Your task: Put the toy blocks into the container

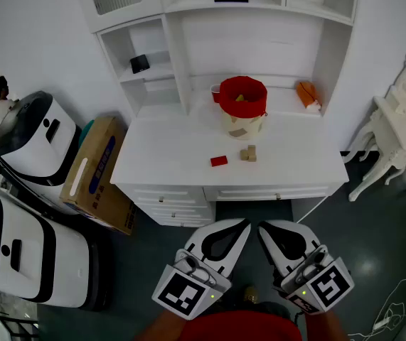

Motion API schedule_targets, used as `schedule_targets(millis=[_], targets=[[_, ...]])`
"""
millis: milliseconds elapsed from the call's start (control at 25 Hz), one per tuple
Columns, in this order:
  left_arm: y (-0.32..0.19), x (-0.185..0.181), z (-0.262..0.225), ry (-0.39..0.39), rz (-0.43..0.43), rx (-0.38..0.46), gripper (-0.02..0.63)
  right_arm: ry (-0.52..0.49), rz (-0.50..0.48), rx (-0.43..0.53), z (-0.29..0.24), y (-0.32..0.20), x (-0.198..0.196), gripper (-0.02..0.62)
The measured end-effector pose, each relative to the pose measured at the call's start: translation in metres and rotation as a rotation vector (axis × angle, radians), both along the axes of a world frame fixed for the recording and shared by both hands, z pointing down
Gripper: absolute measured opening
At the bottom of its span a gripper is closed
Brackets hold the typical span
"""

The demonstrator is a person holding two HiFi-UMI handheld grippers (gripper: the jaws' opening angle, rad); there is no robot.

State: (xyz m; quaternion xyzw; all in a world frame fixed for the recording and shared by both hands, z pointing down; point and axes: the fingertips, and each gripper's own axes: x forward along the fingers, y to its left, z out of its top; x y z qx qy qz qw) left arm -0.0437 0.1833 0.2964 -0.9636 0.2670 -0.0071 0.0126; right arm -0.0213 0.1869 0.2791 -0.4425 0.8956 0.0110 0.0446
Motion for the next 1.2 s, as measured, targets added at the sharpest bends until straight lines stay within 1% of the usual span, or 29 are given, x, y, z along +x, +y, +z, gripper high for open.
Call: schedule_targets(millis=[440,680,880,1000,1080,1200], targets=[[0.001,0.005,0.001,-0.002,0.011,0.003,0.009,0.005,-0.004,0.000,0.003,0.001,0.003,0.008],[-0.001,0.008,0.003,0.002,0.007,-0.008,0.009,-0.012,-0.019,0.006,0.001,0.001,0.004,0.009],[-0.008,0.008,0.005,0.008,-0.005,-0.013,0.009,-0.025,-0.007,-0.002,0.004,-0.002,0.013,0.011],[-0.017,0.008,0.004,0.024,-0.017,-0.018,0.009,-0.015,-0.017,-0.011,0.007,-0.004,0.020,0.011],[-0.022,0.011,0.002,0.039,-0.028,-0.006,0.009,-0.030,-0.017,-0.005,0.005,-0.007,0.027,0.011],[-0.027,0.019,-0.004,0.061,-0.044,0.043,0.009,-0.044,-0.030,-0.003,0.003,-0.011,0.037,0.011]])
